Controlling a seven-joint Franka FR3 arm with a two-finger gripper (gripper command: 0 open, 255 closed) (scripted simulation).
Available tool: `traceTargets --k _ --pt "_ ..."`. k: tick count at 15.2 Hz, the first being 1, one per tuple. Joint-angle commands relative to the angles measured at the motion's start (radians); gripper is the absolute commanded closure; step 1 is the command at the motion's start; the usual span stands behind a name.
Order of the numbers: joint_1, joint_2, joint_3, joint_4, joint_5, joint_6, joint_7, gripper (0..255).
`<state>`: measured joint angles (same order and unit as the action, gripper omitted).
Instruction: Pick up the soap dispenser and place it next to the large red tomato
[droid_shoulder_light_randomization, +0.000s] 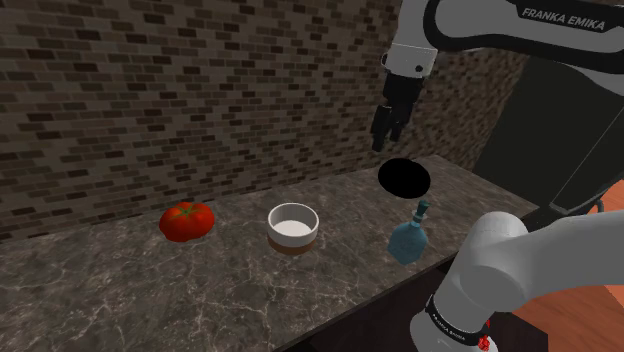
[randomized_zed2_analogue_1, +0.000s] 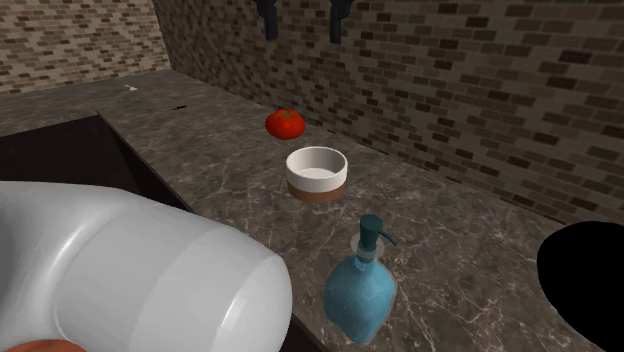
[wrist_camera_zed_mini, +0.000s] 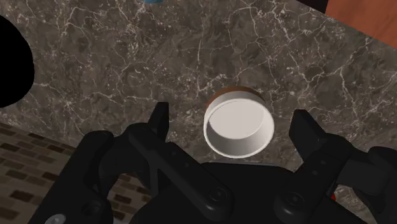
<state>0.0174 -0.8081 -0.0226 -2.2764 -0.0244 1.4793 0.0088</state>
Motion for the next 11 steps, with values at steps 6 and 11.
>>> traceTargets --k 6,11 --pt "-0.038 -0.106 -0.08 -0.165 -0.051 0.056 -0.058 0" --pt "-0.093 -0.198 -0.172 -0.31 -0.121 0.108 -0.12 0"
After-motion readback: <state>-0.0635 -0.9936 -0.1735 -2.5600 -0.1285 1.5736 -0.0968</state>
